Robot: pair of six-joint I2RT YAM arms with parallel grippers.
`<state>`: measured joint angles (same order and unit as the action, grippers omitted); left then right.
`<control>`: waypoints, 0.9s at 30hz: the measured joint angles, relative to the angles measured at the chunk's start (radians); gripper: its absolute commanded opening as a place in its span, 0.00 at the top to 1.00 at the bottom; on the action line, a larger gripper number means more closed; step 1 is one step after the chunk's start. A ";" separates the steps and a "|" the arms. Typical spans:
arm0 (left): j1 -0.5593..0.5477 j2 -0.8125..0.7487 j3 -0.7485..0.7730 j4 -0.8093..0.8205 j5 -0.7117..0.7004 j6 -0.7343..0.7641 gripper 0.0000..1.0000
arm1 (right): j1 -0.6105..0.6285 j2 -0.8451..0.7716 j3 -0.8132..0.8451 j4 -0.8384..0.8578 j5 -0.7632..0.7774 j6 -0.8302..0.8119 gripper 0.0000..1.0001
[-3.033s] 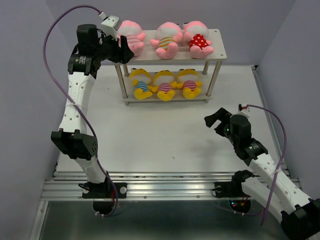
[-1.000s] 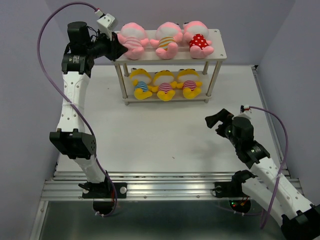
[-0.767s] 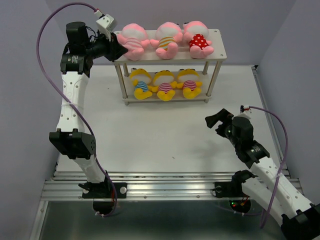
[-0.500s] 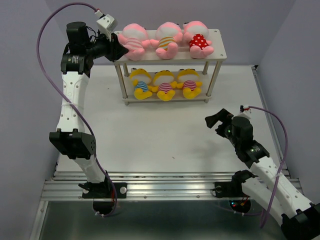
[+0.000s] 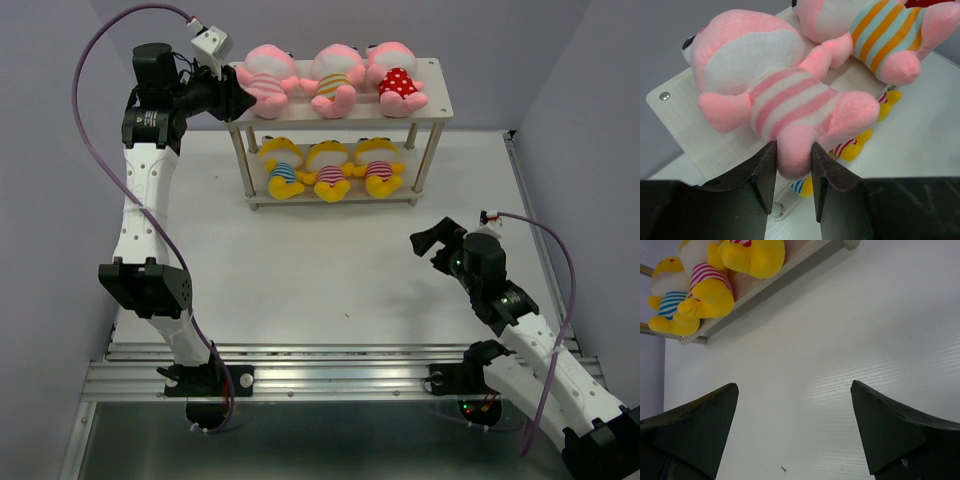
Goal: Place and organize the stuffed toys onto the shelf
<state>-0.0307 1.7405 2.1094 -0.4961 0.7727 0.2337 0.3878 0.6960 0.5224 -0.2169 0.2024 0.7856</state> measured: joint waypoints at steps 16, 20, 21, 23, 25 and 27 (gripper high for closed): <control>0.000 -0.040 -0.038 0.060 0.002 -0.042 0.06 | 0.000 -0.003 0.000 0.000 0.000 0.000 0.00; 0.000 -0.088 -0.038 0.071 -0.015 -0.077 0.01 | 0.000 -0.013 0.000 0.000 0.000 0.000 0.00; 0.000 -0.105 -0.038 0.074 -0.031 -0.089 0.01 | 0.000 -0.016 0.000 0.000 0.000 0.000 0.00; 0.000 -0.147 -0.038 0.087 -0.076 -0.122 0.01 | 0.000 -0.026 0.000 0.000 0.000 -0.001 0.00; 0.000 -0.200 -0.050 0.102 -0.143 -0.169 0.01 | 0.000 -0.034 0.000 -0.005 0.000 -0.002 0.00; 0.000 -0.293 -0.123 0.136 -0.234 -0.243 0.01 | 0.000 -0.046 0.000 -0.021 0.007 -0.005 0.00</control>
<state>-0.0307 1.4471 1.9865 -0.3603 0.5385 -0.0090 0.3878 0.6502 0.5228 -0.2382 0.2092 0.7807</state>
